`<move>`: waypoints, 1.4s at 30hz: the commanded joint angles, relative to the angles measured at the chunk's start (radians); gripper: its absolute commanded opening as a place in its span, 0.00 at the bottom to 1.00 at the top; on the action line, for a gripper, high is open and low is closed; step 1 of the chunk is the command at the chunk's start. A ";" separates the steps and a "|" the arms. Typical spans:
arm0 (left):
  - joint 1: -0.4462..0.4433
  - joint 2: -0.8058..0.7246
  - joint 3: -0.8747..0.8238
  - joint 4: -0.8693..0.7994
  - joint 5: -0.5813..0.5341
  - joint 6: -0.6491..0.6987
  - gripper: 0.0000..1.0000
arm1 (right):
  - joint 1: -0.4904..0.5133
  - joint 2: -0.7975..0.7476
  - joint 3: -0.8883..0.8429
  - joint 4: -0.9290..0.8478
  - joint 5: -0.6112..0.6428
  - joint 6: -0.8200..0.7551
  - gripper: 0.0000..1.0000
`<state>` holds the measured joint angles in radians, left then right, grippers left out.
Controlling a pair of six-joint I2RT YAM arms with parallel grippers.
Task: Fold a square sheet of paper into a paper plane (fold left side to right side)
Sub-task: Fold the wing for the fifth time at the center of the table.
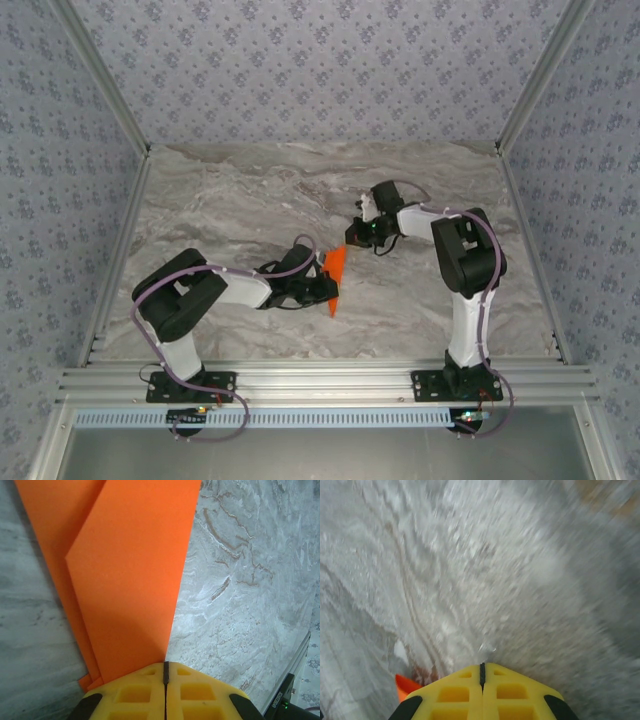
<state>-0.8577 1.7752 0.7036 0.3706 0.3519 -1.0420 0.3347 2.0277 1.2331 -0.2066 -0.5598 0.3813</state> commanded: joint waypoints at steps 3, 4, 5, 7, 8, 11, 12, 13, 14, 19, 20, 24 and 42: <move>-0.011 0.043 -0.026 -0.140 0.003 -0.012 0.06 | -0.036 -0.063 0.040 -0.016 0.075 -0.034 0.03; -0.012 0.042 -0.025 -0.141 0.002 -0.012 0.06 | -0.037 -0.097 0.028 -0.021 0.076 -0.038 0.03; -0.011 0.040 -0.023 -0.142 0.001 -0.012 0.06 | -0.036 -0.133 0.009 -0.021 0.069 -0.039 0.03; -0.012 0.038 -0.020 -0.142 -0.001 -0.010 0.06 | -0.029 -0.197 -0.032 -0.009 0.034 -0.034 0.04; -0.012 0.037 -0.018 -0.144 -0.001 -0.010 0.06 | -0.022 -0.229 -0.092 -0.004 0.018 -0.029 0.04; -0.012 0.035 -0.015 -0.146 -0.001 -0.008 0.07 | 0.021 -0.298 -0.190 0.031 -0.037 0.003 0.04; -0.012 0.033 -0.016 -0.146 -0.002 -0.008 0.07 | 0.041 -0.310 -0.220 0.049 -0.057 0.021 0.04; -0.011 0.032 -0.017 -0.147 -0.003 -0.009 0.07 | 0.059 -0.315 -0.243 0.072 -0.073 0.046 0.04; -0.012 0.032 -0.016 -0.149 -0.002 -0.008 0.06 | 0.077 -0.313 -0.259 0.089 -0.083 0.067 0.03; -0.011 0.028 -0.009 -0.150 0.001 -0.004 0.07 | 0.155 -0.247 -0.285 0.147 -0.097 0.126 0.04; -0.012 0.026 -0.007 -0.150 0.002 -0.003 0.07 | 0.164 -0.231 -0.283 0.146 -0.086 0.135 0.04; -0.012 -0.002 -0.003 -0.151 0.005 0.013 0.09 | 0.168 -0.171 -0.285 0.142 -0.052 0.166 0.03; -0.044 -0.180 0.036 -0.191 0.042 0.054 0.20 | 0.173 -0.112 -0.278 0.066 0.022 0.131 0.03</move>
<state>-0.8944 1.6096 0.7147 0.2279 0.3729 -1.0100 0.5041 1.8687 0.9543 -0.0818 -0.6067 0.5194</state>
